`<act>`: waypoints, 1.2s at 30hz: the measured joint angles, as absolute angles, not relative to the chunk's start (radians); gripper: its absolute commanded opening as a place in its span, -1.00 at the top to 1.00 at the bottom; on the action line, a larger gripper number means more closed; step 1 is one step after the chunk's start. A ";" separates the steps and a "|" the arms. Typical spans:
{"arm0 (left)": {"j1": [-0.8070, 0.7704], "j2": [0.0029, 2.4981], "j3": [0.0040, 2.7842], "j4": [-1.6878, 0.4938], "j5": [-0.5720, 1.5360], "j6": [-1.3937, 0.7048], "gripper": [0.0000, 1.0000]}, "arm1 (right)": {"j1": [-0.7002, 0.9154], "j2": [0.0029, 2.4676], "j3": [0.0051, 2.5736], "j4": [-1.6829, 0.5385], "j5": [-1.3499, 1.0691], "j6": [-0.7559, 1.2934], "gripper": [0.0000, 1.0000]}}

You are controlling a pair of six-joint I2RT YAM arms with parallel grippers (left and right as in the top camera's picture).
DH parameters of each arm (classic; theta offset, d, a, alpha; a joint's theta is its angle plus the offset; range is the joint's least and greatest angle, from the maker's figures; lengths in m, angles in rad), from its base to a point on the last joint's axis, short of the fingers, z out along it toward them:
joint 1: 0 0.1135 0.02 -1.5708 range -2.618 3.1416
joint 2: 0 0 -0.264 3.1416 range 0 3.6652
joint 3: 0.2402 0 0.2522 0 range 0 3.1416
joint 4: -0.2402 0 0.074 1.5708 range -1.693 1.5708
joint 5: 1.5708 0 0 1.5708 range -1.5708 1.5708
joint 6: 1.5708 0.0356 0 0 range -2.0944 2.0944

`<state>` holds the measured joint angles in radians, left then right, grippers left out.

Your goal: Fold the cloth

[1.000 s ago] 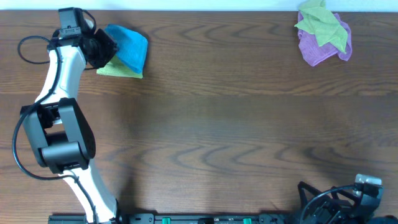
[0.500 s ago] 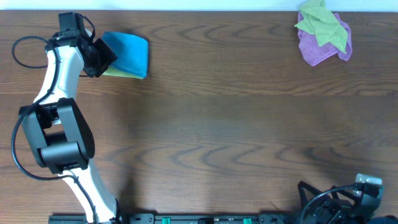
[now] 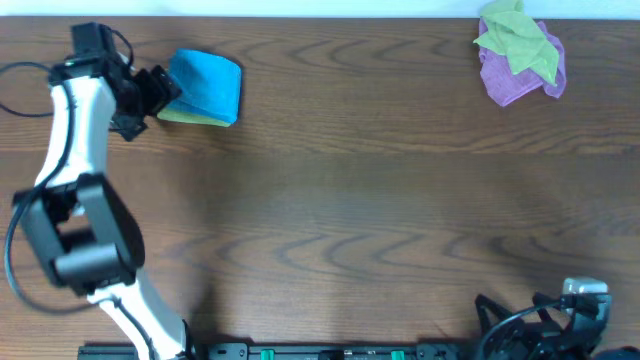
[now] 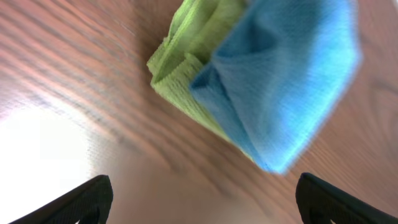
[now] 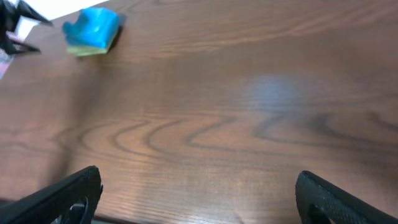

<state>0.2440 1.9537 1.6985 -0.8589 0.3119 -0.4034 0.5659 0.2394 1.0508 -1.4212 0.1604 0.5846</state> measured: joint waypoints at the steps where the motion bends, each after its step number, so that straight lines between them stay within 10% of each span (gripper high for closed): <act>1: 0.246 1.903 1.699 -0.888 0.312 -0.390 -0.90 | 0.567 0.239 1.051 -1.410 0.150 0.561 -0.99; 21: 0.245 1.041 1.705 -1.256 0.358 -0.279 -0.90 | 0.575 0.239 1.051 -1.275 0.364 0.275 -0.99; 36: 0.187 0.834 1.711 -1.523 0.317 -0.346 -0.90 | 0.575 0.239 1.051 -1.275 0.375 0.273 -0.98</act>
<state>0.1867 0.8337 1.7107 -1.5234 0.3168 -0.3462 0.5747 0.2394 1.0508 -1.2751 0.3752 0.2729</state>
